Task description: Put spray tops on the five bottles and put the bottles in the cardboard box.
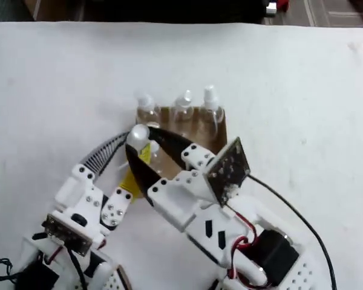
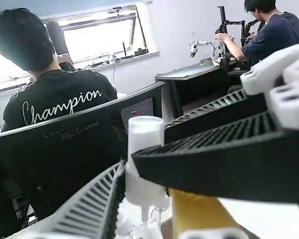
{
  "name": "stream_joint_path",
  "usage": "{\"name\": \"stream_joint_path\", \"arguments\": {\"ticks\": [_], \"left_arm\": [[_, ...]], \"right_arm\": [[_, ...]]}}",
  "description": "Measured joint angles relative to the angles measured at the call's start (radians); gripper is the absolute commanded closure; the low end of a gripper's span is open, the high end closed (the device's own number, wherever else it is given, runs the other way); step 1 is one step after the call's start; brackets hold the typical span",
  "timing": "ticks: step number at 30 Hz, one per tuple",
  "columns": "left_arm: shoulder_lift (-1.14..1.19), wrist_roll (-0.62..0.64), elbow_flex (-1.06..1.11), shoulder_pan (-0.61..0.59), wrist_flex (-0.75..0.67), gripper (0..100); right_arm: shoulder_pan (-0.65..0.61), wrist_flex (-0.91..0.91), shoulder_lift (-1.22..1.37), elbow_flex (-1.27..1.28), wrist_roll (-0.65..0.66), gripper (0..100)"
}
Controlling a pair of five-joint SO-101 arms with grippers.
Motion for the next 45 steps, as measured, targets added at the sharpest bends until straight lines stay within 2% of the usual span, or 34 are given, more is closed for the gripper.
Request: {"name": "stream_joint_path", "arguments": {"ticks": [6, 16, 21, 24, 28, 30, 33, 35, 39, 45], "left_arm": [[0.000, 0.000, 0.000, 0.000, 0.000, 98], [0.000, 0.000, 0.000, 0.000, 0.000, 98], [0.000, 0.000, 0.000, 0.000, 0.000, 98], [0.000, 0.000, 0.000, 0.000, 0.000, 98], [0.000, 0.002, 0.000, 0.003, 0.000, 97], [0.000, 0.003, 0.000, 0.003, 0.000, 93], [0.000, 0.003, -0.003, 0.002, 0.025, 77], [0.000, 0.005, -0.014, -0.009, 0.072, 76], [0.000, 0.086, -0.041, -0.038, 0.146, 76], [0.000, 0.101, -0.106, -0.057, 0.229, 76]], "right_arm": [[0.002, -0.005, 0.000, 0.000, 0.000, 87.1], [-0.003, -0.035, 0.000, 0.000, 0.000, 86.9], [-0.003, -0.052, 0.000, 0.000, 0.000, 97.8], [0.000, -0.058, 0.002, 0.000, 0.002, 97.9], [0.000, -0.058, 0.002, 0.000, 0.078, 97.9], [0.000, -0.058, 0.002, 0.000, 0.091, 97.9], [0.000, -0.058, 0.002, 0.000, 0.095, 97.9], [0.000, -0.058, 0.002, 0.002, 0.103, 97.9], [-0.002, -0.058, 0.002, 0.002, 0.104, 97.9], [-0.002, -0.058, 0.002, 0.002, 0.107, 97.9]]}}
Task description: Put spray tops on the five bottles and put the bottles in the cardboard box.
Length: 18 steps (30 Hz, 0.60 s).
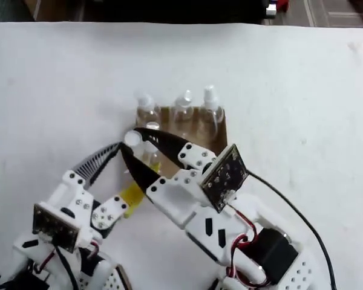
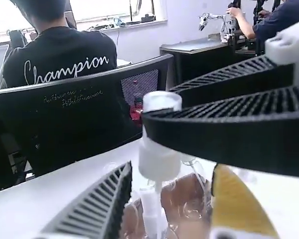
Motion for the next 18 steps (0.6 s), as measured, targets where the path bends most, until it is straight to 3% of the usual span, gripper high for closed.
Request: {"name": "stream_joint_path", "arguments": {"ticks": [4, 9, 13, 18], "left_arm": [[0.000, 0.003, -0.049, -0.017, 0.063, 76], [0.000, 0.006, -0.029, -0.155, 0.060, 76], [0.000, 0.008, 0.100, -0.305, -0.071, 76], [0.000, 0.089, 0.244, -0.488, -0.272, 76]], "right_arm": [[0.077, 0.002, -0.005, -0.046, 0.035, 97.9], [0.242, 0.081, -0.009, -0.164, 0.043, 97.5], [0.356, 0.184, -0.014, -0.264, 0.060, 97.8], [0.379, 0.305, -0.028, -0.347, 0.176, 97.5]]}}
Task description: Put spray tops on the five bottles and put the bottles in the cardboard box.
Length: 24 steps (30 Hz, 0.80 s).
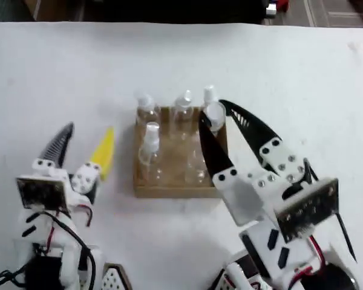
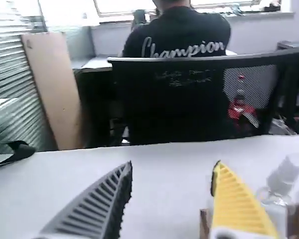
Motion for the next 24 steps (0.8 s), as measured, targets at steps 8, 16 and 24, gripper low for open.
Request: {"name": "stream_joint_path", "arguments": {"ticks": [8, 16, 24], "left_arm": [[0.009, 0.074, 0.104, -0.118, -0.149, 76], [0.005, 0.075, 0.106, -0.121, -0.153, 76], [0.005, 0.075, 0.106, -0.121, -0.153, 76]], "right_arm": [[0.026, 0.143, 0.083, -0.044, 0.040, 97.8], [0.072, 0.114, 0.213, -0.025, 0.051, 97.8], [0.071, -0.044, 0.224, 0.078, 0.051, 97.8]]}}
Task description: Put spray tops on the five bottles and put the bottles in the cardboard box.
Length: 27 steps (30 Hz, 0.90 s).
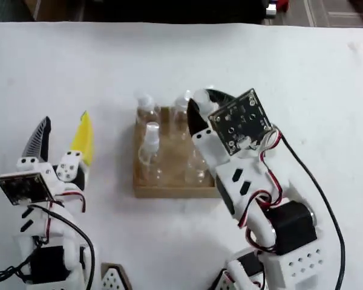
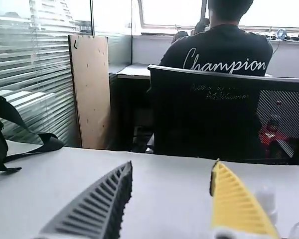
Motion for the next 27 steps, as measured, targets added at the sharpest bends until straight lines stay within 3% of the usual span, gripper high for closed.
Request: {"name": "stream_joint_path", "arguments": {"ticks": [27], "left_arm": [[0.000, 0.000, 0.000, 0.000, 0.000, 76]], "right_arm": [[-0.078, 0.077, -0.034, -0.043, -0.014, 97.9]]}}
